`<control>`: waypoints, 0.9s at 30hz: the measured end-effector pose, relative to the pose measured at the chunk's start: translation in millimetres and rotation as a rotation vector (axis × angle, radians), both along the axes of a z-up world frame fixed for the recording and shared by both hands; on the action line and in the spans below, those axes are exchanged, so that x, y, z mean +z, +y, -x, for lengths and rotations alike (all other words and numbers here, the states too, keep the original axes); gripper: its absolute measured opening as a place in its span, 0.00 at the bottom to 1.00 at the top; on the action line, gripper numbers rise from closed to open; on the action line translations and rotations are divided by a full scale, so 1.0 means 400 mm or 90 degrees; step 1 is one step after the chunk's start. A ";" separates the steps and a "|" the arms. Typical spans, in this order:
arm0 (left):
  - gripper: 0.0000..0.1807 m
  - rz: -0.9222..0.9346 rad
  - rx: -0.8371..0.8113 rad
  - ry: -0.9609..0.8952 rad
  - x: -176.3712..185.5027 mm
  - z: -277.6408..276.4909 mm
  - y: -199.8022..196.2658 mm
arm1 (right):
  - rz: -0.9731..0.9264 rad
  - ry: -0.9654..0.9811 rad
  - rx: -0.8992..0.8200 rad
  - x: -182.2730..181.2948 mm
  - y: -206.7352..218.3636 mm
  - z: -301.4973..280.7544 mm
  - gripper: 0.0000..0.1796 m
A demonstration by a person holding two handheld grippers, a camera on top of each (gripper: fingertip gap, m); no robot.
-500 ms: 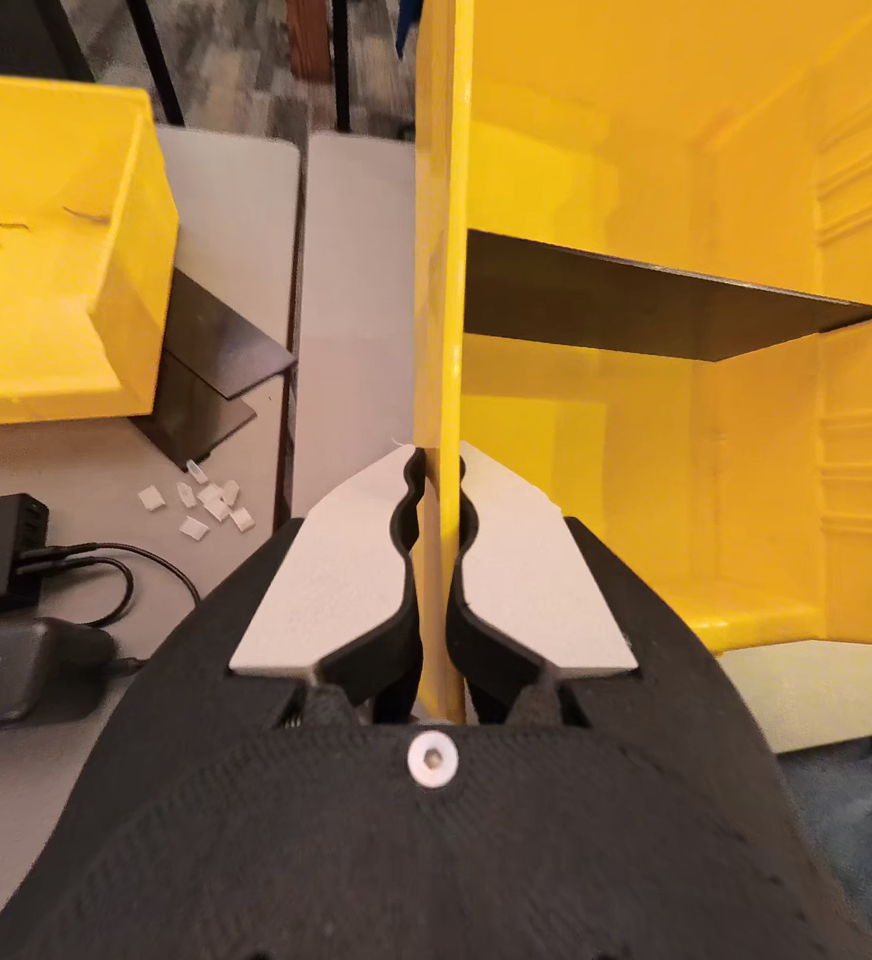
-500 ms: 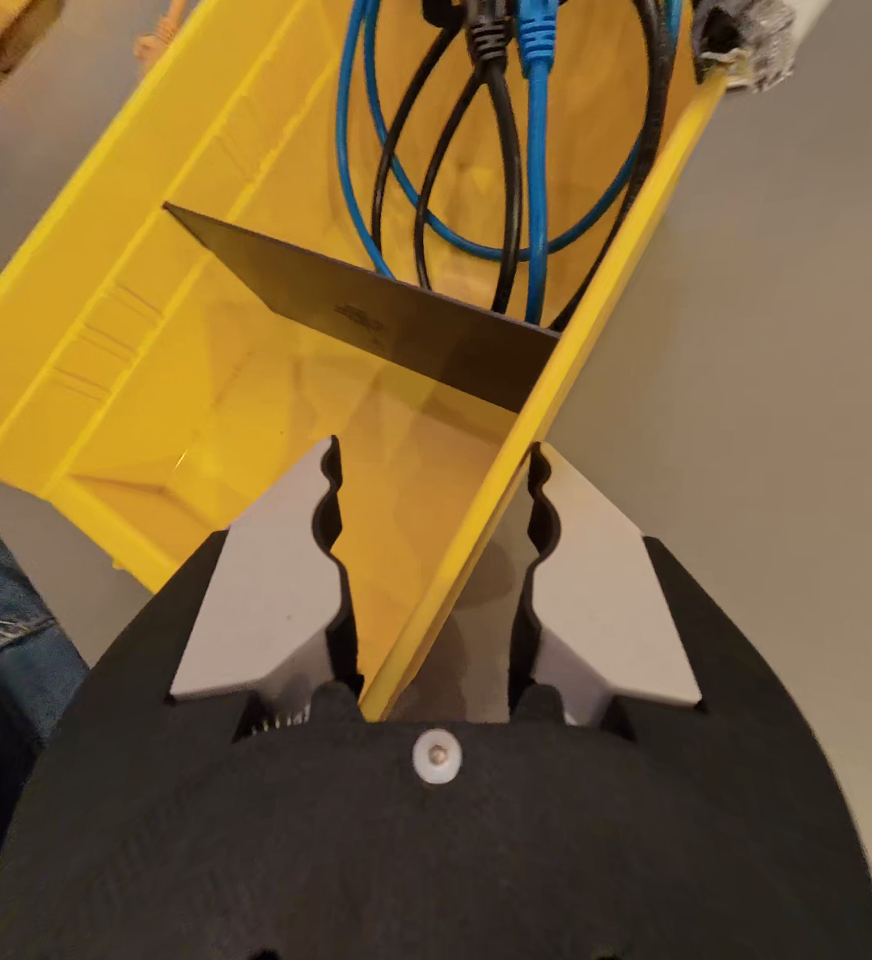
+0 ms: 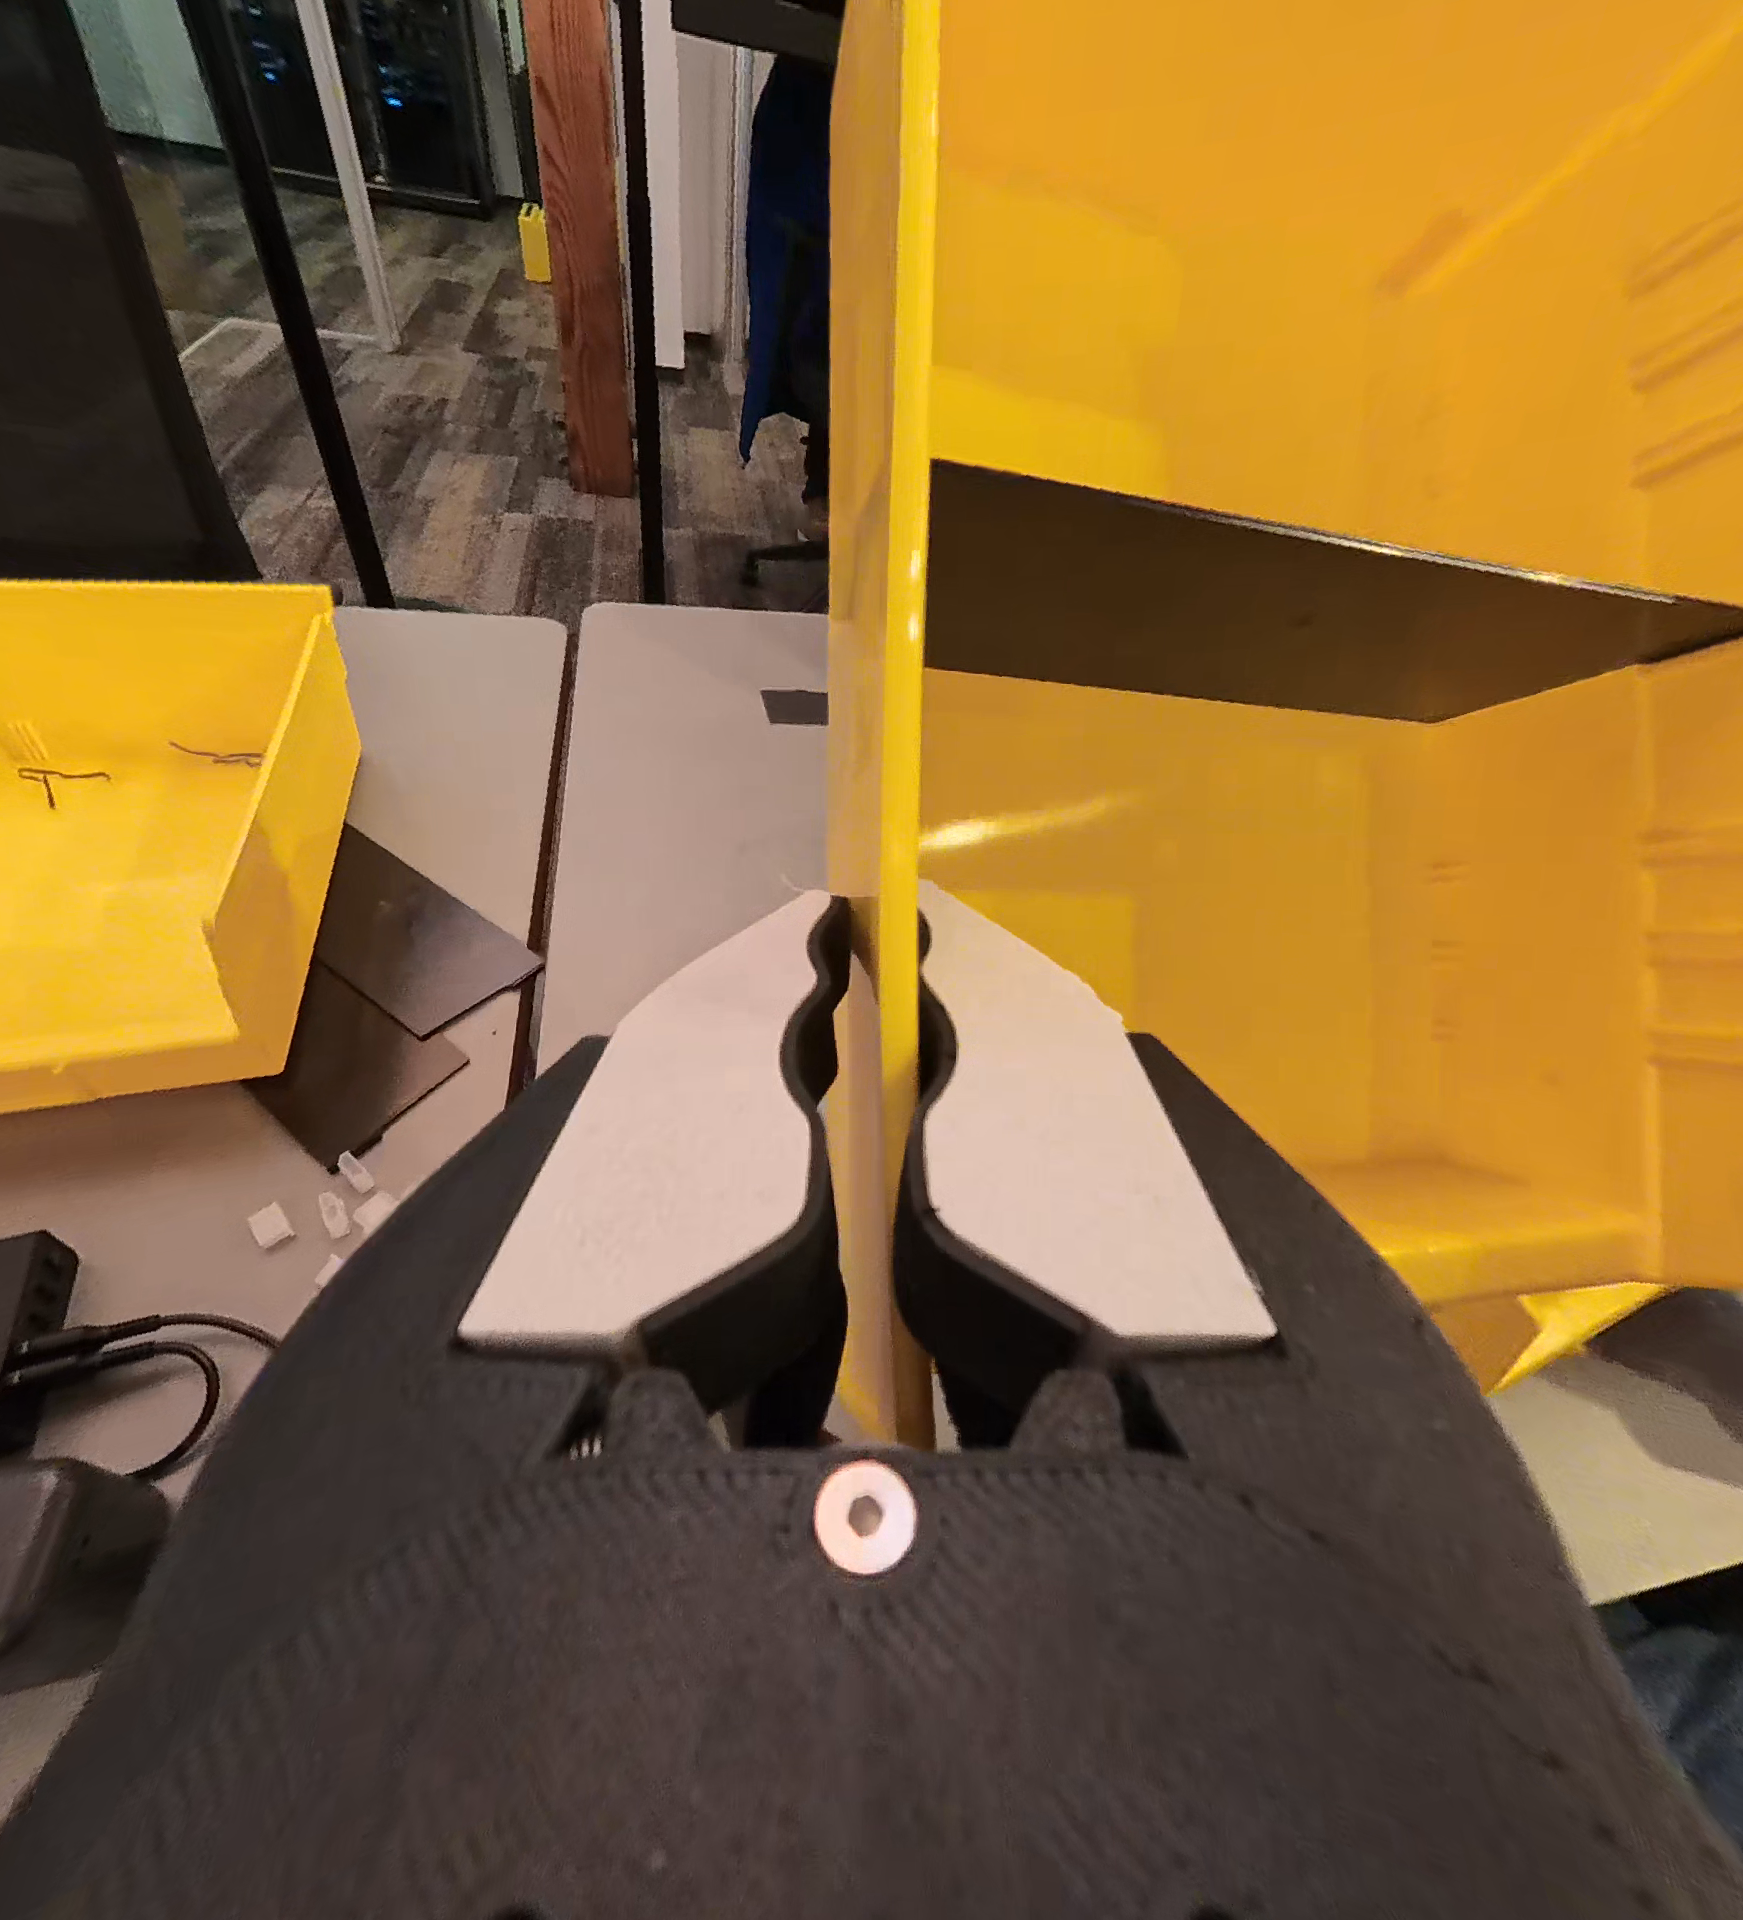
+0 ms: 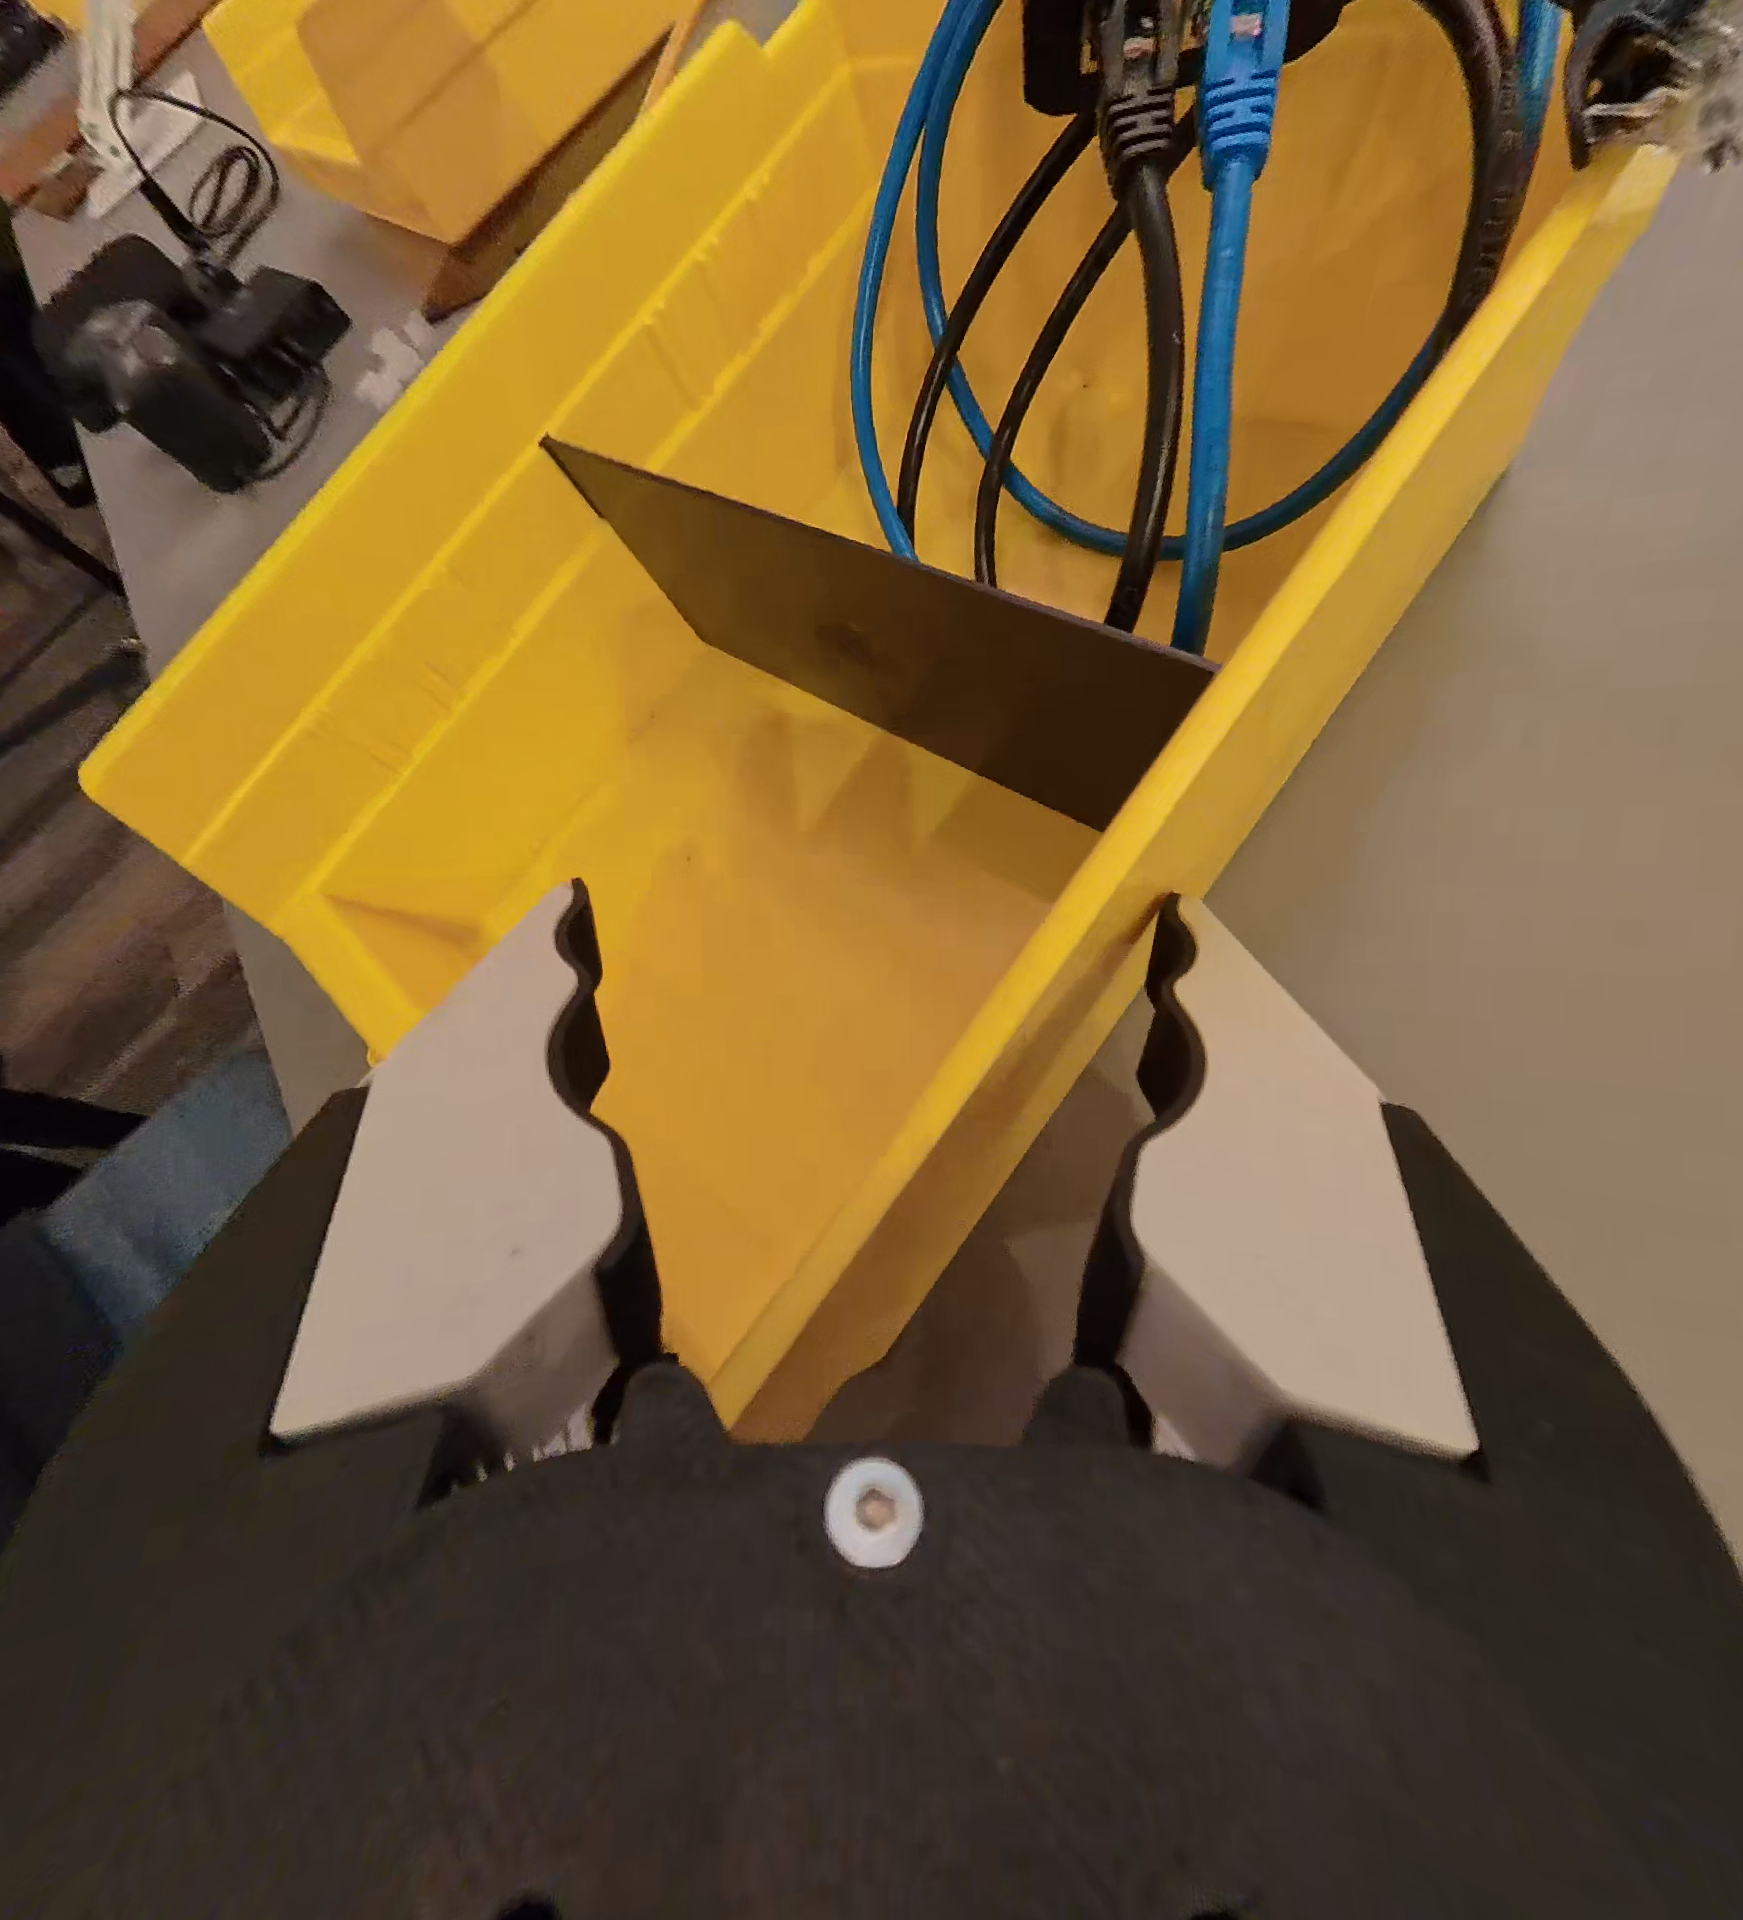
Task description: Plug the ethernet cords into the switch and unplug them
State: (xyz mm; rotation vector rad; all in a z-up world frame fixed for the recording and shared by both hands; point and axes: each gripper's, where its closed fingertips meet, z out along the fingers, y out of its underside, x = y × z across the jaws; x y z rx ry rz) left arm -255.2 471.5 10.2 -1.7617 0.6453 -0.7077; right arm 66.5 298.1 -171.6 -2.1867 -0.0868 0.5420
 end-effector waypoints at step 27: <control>0.04 -0.086 -0.115 0.068 0.083 -0.401 -0.088 | -0.170 -0.082 -0.018 0.182 -0.074 -0.020 0.59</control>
